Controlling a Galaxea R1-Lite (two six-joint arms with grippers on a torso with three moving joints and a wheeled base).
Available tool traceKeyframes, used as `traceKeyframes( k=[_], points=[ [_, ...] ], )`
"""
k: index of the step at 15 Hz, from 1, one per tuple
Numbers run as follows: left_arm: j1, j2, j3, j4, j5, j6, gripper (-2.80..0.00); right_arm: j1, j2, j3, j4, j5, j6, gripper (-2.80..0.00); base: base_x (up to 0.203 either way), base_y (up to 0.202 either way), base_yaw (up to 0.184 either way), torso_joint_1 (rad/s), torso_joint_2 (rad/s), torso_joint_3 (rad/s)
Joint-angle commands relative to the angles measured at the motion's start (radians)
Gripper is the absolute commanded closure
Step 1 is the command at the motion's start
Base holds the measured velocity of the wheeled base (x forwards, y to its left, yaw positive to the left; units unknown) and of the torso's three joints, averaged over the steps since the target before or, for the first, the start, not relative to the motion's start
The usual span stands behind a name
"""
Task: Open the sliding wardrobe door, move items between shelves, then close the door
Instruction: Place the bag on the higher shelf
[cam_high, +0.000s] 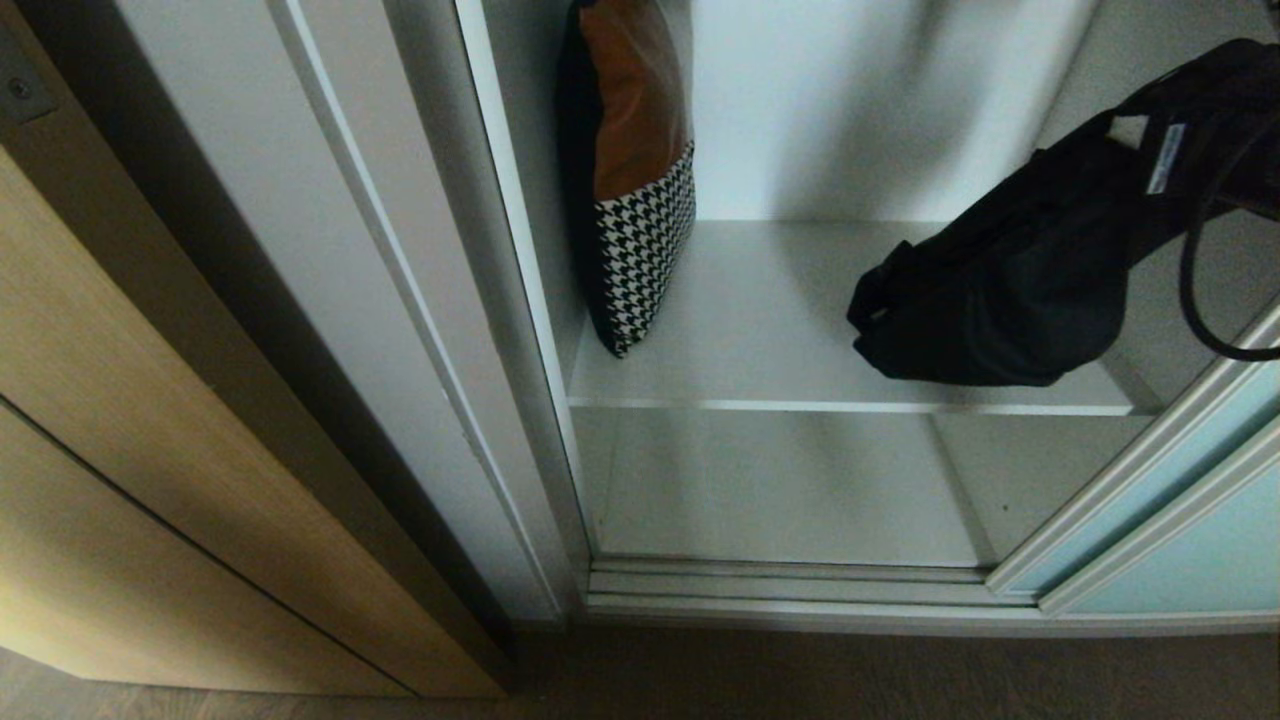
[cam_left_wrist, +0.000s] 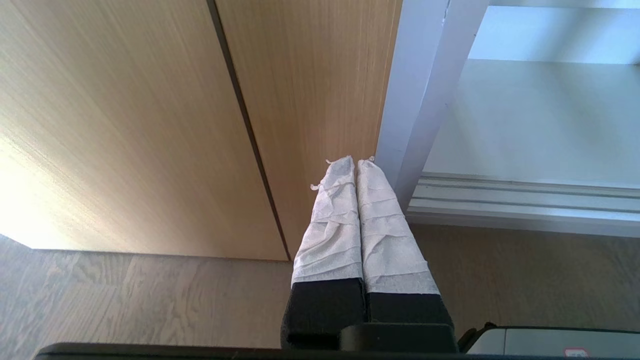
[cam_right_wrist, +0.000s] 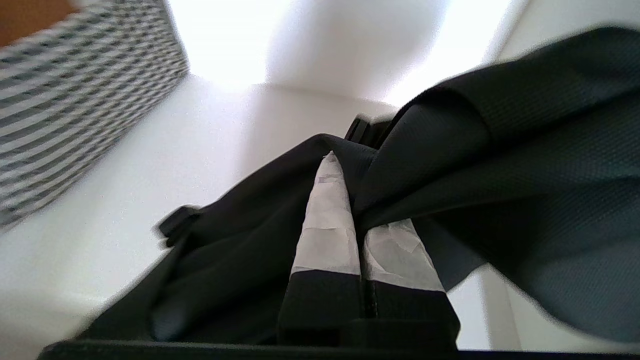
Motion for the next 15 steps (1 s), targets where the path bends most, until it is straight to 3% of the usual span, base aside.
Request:
traceKeyframes(
  k=[1, 4, 8, 14, 15],
  points=[
    [0.0, 0.002, 0.0, 0.0, 0.0, 0.0, 0.0, 0.001, 0.224, -0.091, -0.087, -0.026, -0.004, 0.0, 0.0, 0.0, 0.0, 0.0, 0.0, 0.0],
    [0.0, 0.002, 0.0, 0.0, 0.0, 0.0, 0.0, 0.007, 0.42, -0.239, -0.186, -0.079, -0.012, 0.0, 0.0, 0.0, 0.0, 0.0, 0.0, 0.0],
    [0.0, 0.002, 0.0, 0.0, 0.0, 0.0, 0.0, 0.008, 0.641, -0.527, -0.209, -0.139, -0.005, 0.0, 0.0, 0.0, 0.0, 0.0, 0.0, 0.0],
    [0.0, 0.002, 0.0, 0.0, 0.0, 0.0, 0.0, -0.013, 0.669, -0.405, -0.278, -0.247, 0.077, 0.0, 0.0, 0.0, 0.0, 0.0, 0.0, 0.0],
    [0.0, 0.002, 0.0, 0.0, 0.0, 0.0, 0.0, -0.019, 0.676, -0.406, -0.283, -0.25, 0.079, -2.71, 0.0, 0.0, 0.0, 0.0, 0.0, 0.0]
  ],
)
